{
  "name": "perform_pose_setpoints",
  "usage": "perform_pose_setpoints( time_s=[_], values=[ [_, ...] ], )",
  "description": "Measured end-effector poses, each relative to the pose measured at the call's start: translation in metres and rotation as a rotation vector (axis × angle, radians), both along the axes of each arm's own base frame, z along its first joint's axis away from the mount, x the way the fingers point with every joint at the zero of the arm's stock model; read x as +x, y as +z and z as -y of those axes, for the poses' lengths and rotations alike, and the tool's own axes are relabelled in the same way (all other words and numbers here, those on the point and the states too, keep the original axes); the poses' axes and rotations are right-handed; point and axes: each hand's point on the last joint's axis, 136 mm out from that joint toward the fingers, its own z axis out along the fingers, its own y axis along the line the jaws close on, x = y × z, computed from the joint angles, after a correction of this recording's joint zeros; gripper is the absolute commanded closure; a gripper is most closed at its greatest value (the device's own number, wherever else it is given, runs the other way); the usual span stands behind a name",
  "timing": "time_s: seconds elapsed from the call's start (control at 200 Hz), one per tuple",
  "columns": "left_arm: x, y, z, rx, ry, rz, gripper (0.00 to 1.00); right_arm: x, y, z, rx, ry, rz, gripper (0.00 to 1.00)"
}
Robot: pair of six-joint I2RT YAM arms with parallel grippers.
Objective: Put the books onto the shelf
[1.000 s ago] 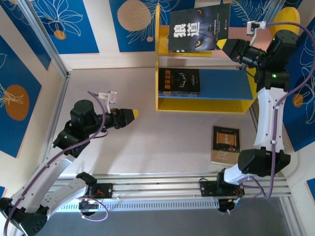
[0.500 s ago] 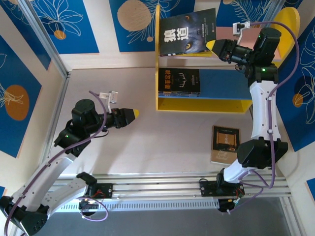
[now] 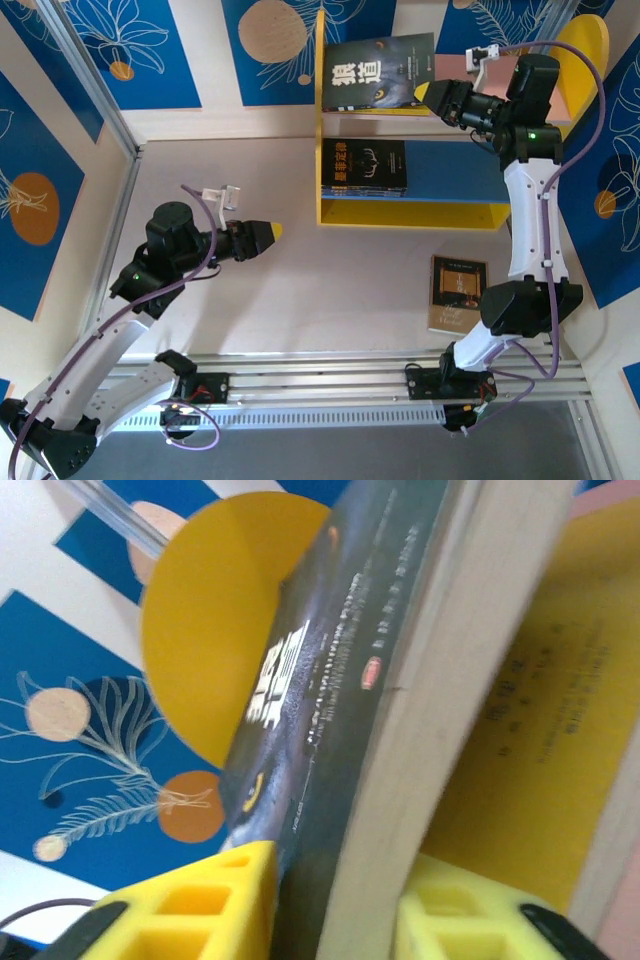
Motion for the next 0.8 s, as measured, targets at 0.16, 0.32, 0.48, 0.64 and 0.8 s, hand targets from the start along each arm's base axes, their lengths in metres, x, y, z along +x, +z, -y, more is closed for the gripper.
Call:
perform_pose_setpoints(
  time_s=[0.16, 0.32, 0.48, 0.64, 0.8],
  values=[
    [0.0, 0.0, 0.0, 0.0, 0.0, 0.0, 0.5, 0.005, -0.004, 0.002, -0.055, -0.04, 0.015, 0.59],
    [0.0, 0.0, 0.0, 0.0, 0.0, 0.0, 0.5, 0.006, -0.005, 0.005, -0.105, -0.074, 0.034, 0.5],
    [0.0, 0.0, 0.0, 0.001, 0.003, 0.001, 0.5, 0.008, -0.008, 0.009, -0.146, -0.106, 0.042, 0.47],
    [0.001, 0.0, -0.001, 0.001, 0.004, 0.001, 0.5, 0.009, -0.008, 0.017, -0.142, -0.115, 0.038, 0.47],
    [0.001, 0.0, -0.001, 0.001, 0.009, 0.001, 0.5, 0.011, -0.004, 0.031, -0.119, -0.136, 0.037, 0.46]
  ],
)
